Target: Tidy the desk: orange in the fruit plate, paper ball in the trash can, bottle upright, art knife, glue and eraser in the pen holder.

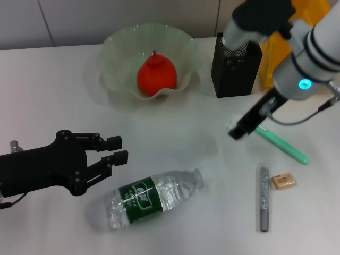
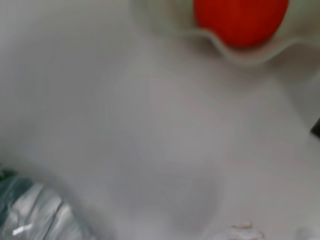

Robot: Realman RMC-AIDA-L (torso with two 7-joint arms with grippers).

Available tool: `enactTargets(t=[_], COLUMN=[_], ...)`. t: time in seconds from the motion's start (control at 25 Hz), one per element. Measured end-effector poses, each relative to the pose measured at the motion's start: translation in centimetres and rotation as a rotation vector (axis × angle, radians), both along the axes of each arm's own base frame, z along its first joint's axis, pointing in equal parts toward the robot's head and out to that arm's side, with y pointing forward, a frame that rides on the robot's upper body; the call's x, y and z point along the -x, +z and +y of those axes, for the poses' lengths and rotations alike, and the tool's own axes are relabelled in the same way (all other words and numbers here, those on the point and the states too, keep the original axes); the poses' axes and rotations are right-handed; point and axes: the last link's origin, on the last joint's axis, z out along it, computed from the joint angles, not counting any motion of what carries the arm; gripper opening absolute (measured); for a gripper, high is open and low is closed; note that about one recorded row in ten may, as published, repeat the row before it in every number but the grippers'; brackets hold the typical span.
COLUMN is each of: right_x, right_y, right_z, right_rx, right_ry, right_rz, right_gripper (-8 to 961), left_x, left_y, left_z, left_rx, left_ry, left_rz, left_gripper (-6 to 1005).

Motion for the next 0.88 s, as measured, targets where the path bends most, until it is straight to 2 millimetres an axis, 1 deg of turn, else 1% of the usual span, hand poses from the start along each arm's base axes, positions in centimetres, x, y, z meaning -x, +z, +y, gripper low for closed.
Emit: enactTargets(t=[0.08, 0.12, 0.16, 0.28, 0.32, 0.36, 0.4, 0.48, 0.52, 0.56, 0.64, 0.72, 0.76, 0.88], right_x=[0.8, 1.5, 1.5, 2.1, 2.3, 2.3, 2.3, 2.3, 2.1, 2.1, 1.8, 1.1, 1.1, 0.3], right_y=[1.1, 2.2, 2.2, 3.9, 5.0, 5.0, 5.6, 6.5, 7.5, 7.5, 8.3, 9.6, 9.6, 10.4], right_z=[0.2, 0.5, 0.5, 0.8, 1.0, 1.0, 1.2, 1.4, 1.7, 1.7, 2.1, 2.8, 2.8, 3.4], right_rx=[-0.035, -0.075, -0.075, -0.143, -0.189, -0.189, -0.216, -0.261, -0.307, -0.307, -0.35, -0.432, -0.432, -0.505], right_ry=[0.025, 0.05, 0.05, 0.08, 0.089, 0.089, 0.092, 0.095, 0.092, 0.092, 0.092, 0.098, 0.098, 0.109], right_rz=[0.007, 0.002, 0.002, -0.01, -0.008, -0.008, -0.003, 0.01, 0.027, 0.027, 0.039, 0.044, 0.044, 0.034], right_gripper=[409, 408, 408, 408, 408, 407, 407, 407, 407, 407, 406, 406, 406, 406], left_x=[0.0, 0.0, 0.0, 0.1, 0.1, 0.1, 0.1, 0.1, 0.1, 0.1, 0.0, -0.1, -0.1, -0.2], left_y=[0.0, 0.0, 0.0, 0.2, 0.2, 0.2, 0.2, 0.2, 0.2, 0.2, 0.3, 0.2, 0.2, 0.2], left_z=[0.0, 0.0, 0.0, 0.1, 0.1, 0.1, 0.1, 0.1, 0.1, 0.1, 0.2, 0.2, 0.3, 0.3], left_rx=[-0.001, -0.002, -0.002, -0.015, -0.02, -0.02, -0.021, -0.023, -0.023, -0.024, -0.025, -0.026, -0.026, -0.027], left_ry=[-0.001, 0.0, 0.0, -0.003, -0.008, -0.008, -0.01, -0.012, -0.013, -0.014, -0.016, -0.018, -0.018, -0.018], left_rz=[0.0, 0.0, 0.0, 0.0, 0.002, 0.002, 0.003, 0.003, 0.003, 0.002, -0.002, -0.003, -0.004, -0.006], left_gripper=[274, 274, 274, 276, 276, 276, 277, 277, 278, 278, 279, 280, 280, 281])
